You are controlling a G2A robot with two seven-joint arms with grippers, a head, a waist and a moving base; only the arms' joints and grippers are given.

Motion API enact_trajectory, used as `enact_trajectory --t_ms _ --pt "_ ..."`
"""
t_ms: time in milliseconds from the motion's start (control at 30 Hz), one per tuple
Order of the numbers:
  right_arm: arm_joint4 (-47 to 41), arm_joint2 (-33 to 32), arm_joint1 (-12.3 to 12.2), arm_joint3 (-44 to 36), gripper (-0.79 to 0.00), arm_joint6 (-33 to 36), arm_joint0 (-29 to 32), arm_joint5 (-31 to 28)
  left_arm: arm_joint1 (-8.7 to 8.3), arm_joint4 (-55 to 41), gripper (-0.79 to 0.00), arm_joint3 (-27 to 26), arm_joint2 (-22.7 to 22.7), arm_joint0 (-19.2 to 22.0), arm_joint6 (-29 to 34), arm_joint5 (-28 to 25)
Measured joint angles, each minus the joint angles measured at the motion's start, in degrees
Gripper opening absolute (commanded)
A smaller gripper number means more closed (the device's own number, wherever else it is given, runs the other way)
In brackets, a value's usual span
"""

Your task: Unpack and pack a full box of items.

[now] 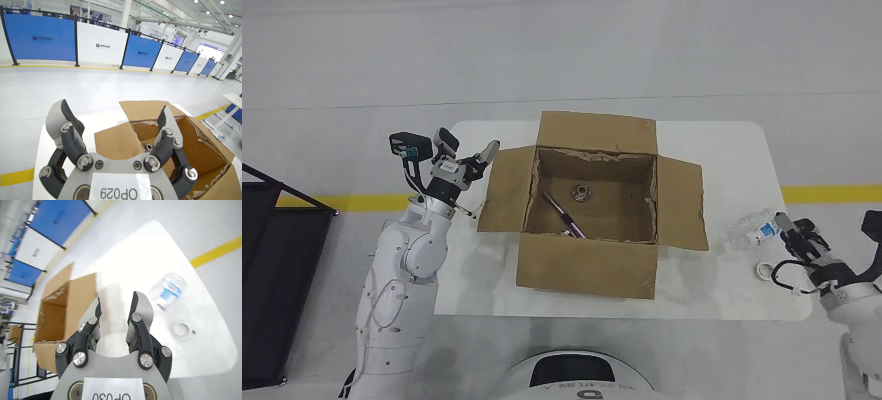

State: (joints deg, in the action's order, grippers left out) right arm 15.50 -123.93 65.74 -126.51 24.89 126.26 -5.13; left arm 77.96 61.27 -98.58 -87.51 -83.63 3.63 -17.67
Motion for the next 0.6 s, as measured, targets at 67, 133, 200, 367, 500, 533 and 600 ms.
enact_trajectory --t_ms 67,133,200,367,500,533,600 --pt "0.23 1.06 0.16 -2.57 -0.406 -1.05 0.85 -4.09 0.00 0.00 0.000 0.00 0.00 0.00 0.00 0.00" --pt "1.28 3.15 0.14 -5.01 0.000 -1.03 0.02 -6.76 0.00 0.00 0.000 0.00 0.00 0.00 0.00 0.00" --pt "2.48 6.31 -0.01 -6.57 0.000 0.19 -1.92 -7.36 0.00 0.00 0.000 0.00 0.00 0.00 0.00 0.00" --pt "3.35 8.04 -0.13 -6.97 0.000 1.37 -3.00 -7.47 0.00 0.00 0.000 0.00 0.00 0.00 0.00 0.00" --pt "3.32 7.96 -0.13 -6.96 0.000 1.33 -2.97 -7.46 0.00 0.00 0.000 0.00 0.00 0.00 0.00 0.00" --pt "3.32 7.96 -0.13 -6.96 0.000 1.33 -2.97 -7.46 0.00 0.00 0.000 0.00 0.00 0.00 0.00 0.00" --pt "3.32 7.96 -0.13 -6.96 0.000 1.33 -2.97 -7.46 0.00 0.00 0.000 0.00 0.00 0.00 0.00 0.00"
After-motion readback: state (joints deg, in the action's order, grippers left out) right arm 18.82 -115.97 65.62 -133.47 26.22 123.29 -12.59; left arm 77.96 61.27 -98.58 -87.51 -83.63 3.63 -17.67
